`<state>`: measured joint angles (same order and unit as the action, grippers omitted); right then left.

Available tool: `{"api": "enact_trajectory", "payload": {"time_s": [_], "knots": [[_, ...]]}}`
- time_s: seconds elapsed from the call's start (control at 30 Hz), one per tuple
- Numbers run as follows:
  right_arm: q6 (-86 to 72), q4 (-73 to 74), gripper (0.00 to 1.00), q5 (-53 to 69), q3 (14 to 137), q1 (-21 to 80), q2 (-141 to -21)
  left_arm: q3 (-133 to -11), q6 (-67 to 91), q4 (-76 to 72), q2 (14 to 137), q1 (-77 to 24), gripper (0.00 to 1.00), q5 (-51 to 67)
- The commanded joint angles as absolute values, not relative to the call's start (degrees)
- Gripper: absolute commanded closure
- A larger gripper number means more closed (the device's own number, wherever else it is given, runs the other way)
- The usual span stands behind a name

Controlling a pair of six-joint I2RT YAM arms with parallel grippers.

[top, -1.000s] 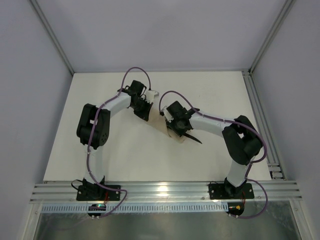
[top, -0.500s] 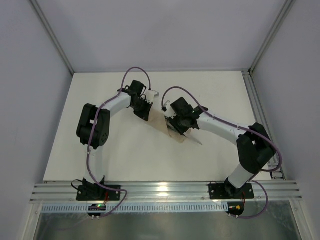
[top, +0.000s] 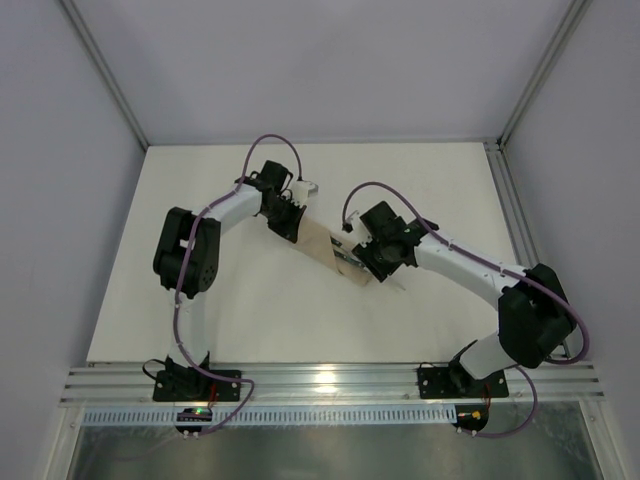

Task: Fold the napkin into a case and place the utensils inside
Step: Insert the knife into the folded napkin.

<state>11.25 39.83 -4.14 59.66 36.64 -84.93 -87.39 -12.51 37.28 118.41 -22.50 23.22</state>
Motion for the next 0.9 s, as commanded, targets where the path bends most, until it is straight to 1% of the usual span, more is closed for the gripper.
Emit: {"api": "enact_trajectory", "payload": {"time_s": [0.0,0.1,0.17,0.2,0.27,0.33,0.63,0.87], "knots": [[10.8,38.6,0.5,-4.2,61.5,36.6,-85.1,-89.1,-13.1,38.3,118.7,-22.7,1.0,25.0],[10.4,43.1,0.5,-1.2,61.2,34.4,-85.2,-89.1,-13.1,38.0,118.7,-22.7,1.0,25.0],[9.2,44.2,0.5,-0.9,60.6,33.4,-86.7,-89.2,-13.0,38.1,118.7,-22.7,1.0,25.2],[9.0,43.6,0.5,1.3,60.1,33.4,-86.9,-89.1,-13.0,38.0,118.7,-22.7,1.0,25.2],[8.2,42.5,0.5,0.5,59.2,33.4,-87.4,-88.9,-13.0,37.8,118.8,-22.7,1.0,25.2],[8.1,41.2,0.5,-2.8,58.8,33.3,-87.8,-88.5,-13.1,37.8,118.8,-22.7,1.0,25.2],[9.1,39.8,0.52,-0.9,57.8,33.2,-91.1,-88.2,-13.5,37.8,118.7,-22.7,1.0,25.0],[9.1,39.7,0.59,-0.9,58.2,33.0,-93.2,-88.2,-13.9,37.9,118.4,-22.5,1.0,24.5]]}}
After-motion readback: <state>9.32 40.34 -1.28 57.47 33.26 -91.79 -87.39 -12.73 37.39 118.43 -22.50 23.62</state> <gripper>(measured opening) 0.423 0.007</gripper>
